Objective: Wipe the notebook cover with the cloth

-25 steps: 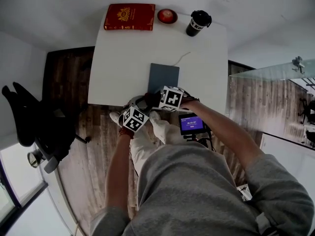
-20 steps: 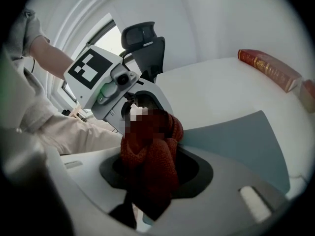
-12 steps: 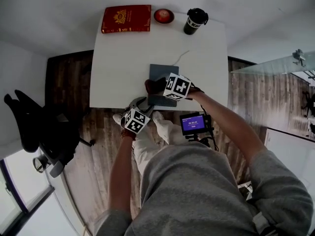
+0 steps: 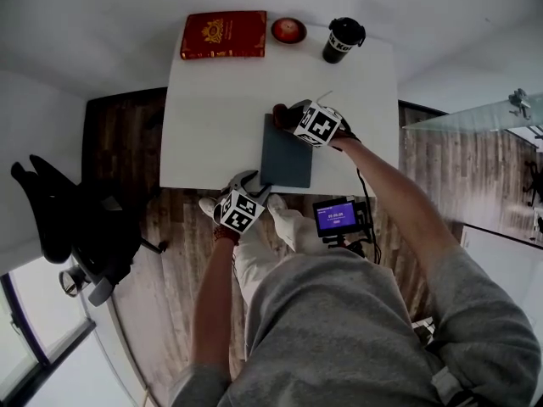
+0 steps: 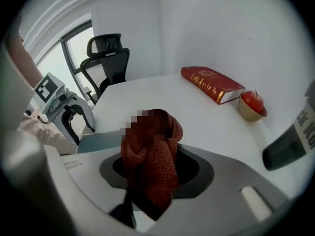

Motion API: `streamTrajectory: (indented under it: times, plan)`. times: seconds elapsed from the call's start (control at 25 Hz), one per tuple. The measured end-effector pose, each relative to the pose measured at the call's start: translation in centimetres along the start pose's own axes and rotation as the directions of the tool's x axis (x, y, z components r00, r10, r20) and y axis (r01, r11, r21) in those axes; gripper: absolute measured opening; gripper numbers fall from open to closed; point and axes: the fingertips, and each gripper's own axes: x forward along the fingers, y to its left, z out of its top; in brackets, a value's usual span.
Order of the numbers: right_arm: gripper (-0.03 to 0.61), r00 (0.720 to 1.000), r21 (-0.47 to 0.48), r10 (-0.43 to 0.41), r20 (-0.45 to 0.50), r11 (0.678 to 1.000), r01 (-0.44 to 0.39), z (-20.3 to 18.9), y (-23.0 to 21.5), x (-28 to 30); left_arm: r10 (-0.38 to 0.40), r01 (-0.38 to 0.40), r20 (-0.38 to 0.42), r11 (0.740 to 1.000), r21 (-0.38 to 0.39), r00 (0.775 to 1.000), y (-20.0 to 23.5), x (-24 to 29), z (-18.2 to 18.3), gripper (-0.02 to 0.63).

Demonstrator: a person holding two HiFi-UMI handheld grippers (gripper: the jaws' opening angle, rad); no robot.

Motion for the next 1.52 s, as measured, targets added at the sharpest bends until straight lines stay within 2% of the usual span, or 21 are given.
streamTrajectory:
  times: [0.32, 0.84, 1.52]
  plan:
    - [0.181, 0.999, 0.056, 0.000, -0.042, 0.998, 0.002, -0.7, -0.7, 1.6, -0.001, 0.001, -0.001, 1.000, -0.002, 1.000, 0.1, 0.0, -0.1, 0.209]
    - [0.167, 0.998, 0.064, 0.002, -0.063, 0.998, 0.002, -0.7, -0.4, 1.8, 0.009, -0.009, -0.004, 1.000, 0.002, 1.000, 0.2, 0.0, -0.1, 0.209]
    - [0.153, 0.994, 0.006, -0.074, -0.081, 0.997, 0.074, -0.6, 0.2, 1.5, 0.016, -0.016, -0.002, 1.000, 0.007, 1.000, 0.1, 0.1, -0.2, 0.209]
